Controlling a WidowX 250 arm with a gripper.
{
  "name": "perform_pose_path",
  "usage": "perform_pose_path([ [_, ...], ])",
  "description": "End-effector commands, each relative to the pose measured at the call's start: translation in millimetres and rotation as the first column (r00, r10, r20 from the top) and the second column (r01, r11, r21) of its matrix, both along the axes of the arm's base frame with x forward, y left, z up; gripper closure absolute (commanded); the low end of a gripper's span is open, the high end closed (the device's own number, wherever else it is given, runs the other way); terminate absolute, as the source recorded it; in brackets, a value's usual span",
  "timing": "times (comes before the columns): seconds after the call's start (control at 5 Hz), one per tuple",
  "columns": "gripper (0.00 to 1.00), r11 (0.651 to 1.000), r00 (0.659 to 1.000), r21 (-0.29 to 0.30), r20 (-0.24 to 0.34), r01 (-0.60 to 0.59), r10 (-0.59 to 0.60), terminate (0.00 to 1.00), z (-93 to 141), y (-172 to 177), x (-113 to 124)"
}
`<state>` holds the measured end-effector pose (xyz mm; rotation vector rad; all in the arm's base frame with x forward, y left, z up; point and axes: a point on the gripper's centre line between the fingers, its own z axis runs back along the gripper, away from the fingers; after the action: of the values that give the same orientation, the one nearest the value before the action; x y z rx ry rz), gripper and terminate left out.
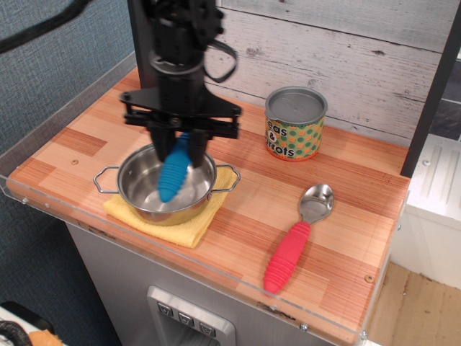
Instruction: Place the blue utensil to the left of the silver pot.
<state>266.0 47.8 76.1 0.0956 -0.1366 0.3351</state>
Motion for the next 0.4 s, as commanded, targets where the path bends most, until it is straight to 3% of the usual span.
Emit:
perform_pose_path([
  [0.0, 1.00, 0.993, 0.992, -0.003, 0.025, 0.120, -0.120, 0.00, 19, 58, 5],
  [0.2, 1.00, 0.979, 0.979, -0.029, -0.011, 0.203, -0.204, 0.00, 14, 80, 11],
])
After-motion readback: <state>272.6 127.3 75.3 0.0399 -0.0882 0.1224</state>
